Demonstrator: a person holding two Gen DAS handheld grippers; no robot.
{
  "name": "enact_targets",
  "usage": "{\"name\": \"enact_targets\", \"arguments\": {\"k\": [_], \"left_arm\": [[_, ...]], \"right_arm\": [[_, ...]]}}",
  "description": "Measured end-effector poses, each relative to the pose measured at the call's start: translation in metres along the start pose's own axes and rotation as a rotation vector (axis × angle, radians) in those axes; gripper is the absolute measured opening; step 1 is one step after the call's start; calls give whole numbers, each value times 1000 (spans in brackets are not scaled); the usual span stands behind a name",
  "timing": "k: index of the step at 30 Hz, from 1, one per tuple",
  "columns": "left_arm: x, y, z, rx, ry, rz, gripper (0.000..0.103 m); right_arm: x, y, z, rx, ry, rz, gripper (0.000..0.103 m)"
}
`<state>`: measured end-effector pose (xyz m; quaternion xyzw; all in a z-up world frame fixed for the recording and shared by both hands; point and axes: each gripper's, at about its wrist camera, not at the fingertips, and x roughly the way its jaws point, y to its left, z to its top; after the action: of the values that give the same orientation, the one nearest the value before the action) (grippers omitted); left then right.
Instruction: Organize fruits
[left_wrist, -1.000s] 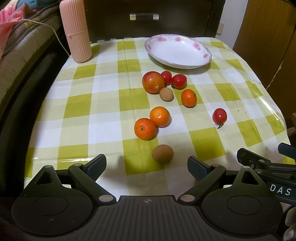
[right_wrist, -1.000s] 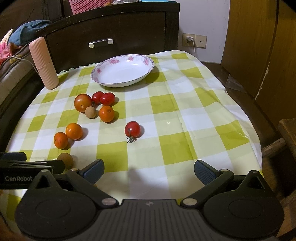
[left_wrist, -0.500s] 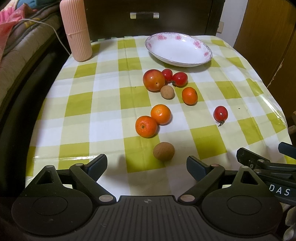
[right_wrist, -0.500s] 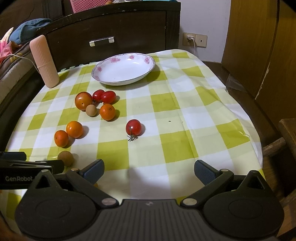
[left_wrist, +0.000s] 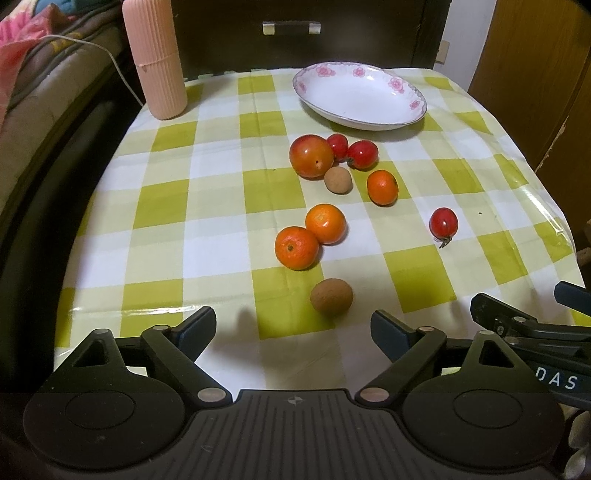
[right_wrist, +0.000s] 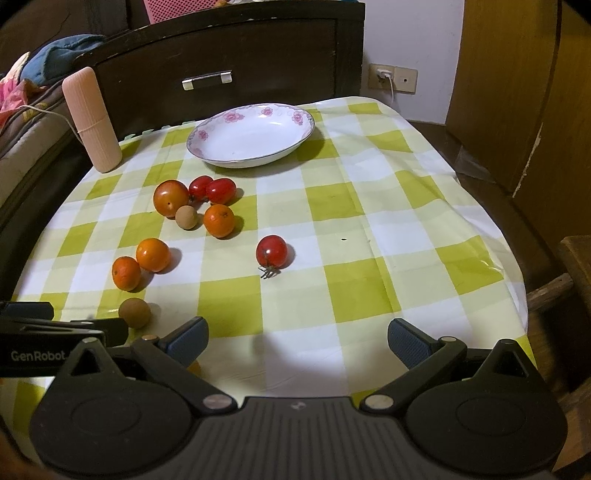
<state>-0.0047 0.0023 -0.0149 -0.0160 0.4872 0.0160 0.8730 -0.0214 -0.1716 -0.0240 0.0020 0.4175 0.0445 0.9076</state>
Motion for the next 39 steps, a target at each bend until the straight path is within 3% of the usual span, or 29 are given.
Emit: {"name": "enact_targets", "arguments": {"k": [10, 13, 16, 24, 27, 28, 30, 33, 39], "left_arm": [[-10, 14, -1, -15, -14, 46, 93], [-9, 18, 1, -24, -6, 62, 93], [-9, 16, 1, -5, -21, 100, 93], [-8, 18, 2, -9, -18, 72, 93], [-8, 16, 2, -4, -19, 55, 92], [-7, 15, 2, 3, -18, 52, 91], [-5, 11, 1, 24, -5, 47, 80], [2, 7, -1, 46, 25, 34, 63], [13, 1, 3, 55, 42, 7, 61]], "right_arm": [[3, 15, -7, -70, 38, 79, 102], [2, 23, -10, -108, 39, 114, 95], [4, 32, -12, -149, 51, 140, 85], [18, 47, -16, -202, 126, 228, 44], [22, 52, -19, -233, 137, 235, 38], [22, 53, -19, -246, 134, 233, 35], [22, 52, -19, -245, 130, 241, 24], [20, 50, -18, -250, 128, 255, 24], [12, 39, -14, -221, 102, 263, 23]]}}
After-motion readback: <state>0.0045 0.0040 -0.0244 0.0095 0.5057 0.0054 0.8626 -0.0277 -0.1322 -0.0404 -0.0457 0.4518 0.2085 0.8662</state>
